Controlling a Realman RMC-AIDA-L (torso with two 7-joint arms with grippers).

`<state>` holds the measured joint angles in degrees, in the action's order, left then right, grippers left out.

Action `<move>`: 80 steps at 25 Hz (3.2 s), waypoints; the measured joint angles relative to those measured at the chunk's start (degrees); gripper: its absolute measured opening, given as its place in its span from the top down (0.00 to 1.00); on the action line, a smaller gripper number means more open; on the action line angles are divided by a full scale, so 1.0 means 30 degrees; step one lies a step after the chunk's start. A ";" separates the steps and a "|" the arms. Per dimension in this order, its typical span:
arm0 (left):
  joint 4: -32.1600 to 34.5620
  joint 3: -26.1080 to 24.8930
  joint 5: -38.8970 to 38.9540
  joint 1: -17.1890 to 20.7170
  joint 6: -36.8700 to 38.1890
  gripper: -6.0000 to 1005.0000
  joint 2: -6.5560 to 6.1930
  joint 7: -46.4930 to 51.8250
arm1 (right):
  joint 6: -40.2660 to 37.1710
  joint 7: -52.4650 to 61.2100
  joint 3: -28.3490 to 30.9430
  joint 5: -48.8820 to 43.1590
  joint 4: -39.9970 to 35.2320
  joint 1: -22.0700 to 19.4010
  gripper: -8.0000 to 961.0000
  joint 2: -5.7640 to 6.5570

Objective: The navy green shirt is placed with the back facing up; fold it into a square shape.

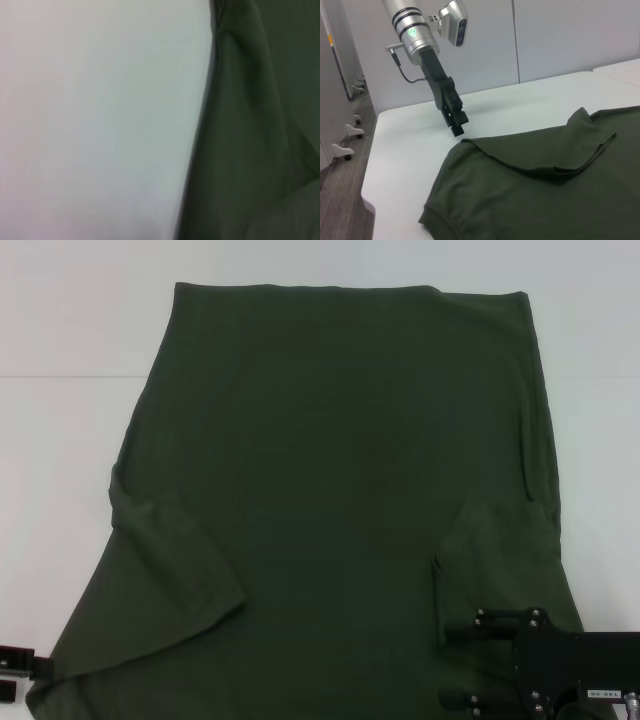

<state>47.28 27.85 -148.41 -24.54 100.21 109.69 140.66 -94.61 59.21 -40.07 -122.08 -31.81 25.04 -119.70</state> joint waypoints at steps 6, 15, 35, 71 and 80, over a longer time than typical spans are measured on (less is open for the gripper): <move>0.0001 0.0072 -0.0043 -0.0011 -0.0564 0.28 0.0042 -0.0080 | 0.0061 0.0055 -0.0003 0.0001 -0.0008 0.0031 0.22 0.0000; 0.0001 0.0706 -0.0063 0.0114 -0.1083 0.28 0.0232 -0.0149 | 0.0117 0.0126 -0.0003 0.0002 -0.0030 0.0034 0.22 0.0030; 0.0002 0.0738 -0.0060 -0.0033 -0.1127 0.28 0.0609 -0.0129 | 0.0131 0.0224 -0.0001 0.0003 -0.0031 0.0097 0.22 0.0031; 0.1408 0.2449 0.0076 -0.0754 -0.0436 0.45 0.1792 -0.0126 | 0.0128 0.0521 0.0055 0.0002 -0.0193 0.0239 0.22 0.0061; 0.1396 0.2461 0.0072 -0.0882 -0.0432 0.82 0.1901 -0.0157 | 0.0001 0.0536 0.0116 0.0061 -0.0234 0.0282 0.22 0.0060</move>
<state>51.47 35.23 -148.20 -27.19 98.91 115.39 140.19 -94.60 60.82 -39.73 -121.90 -32.52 25.88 -119.52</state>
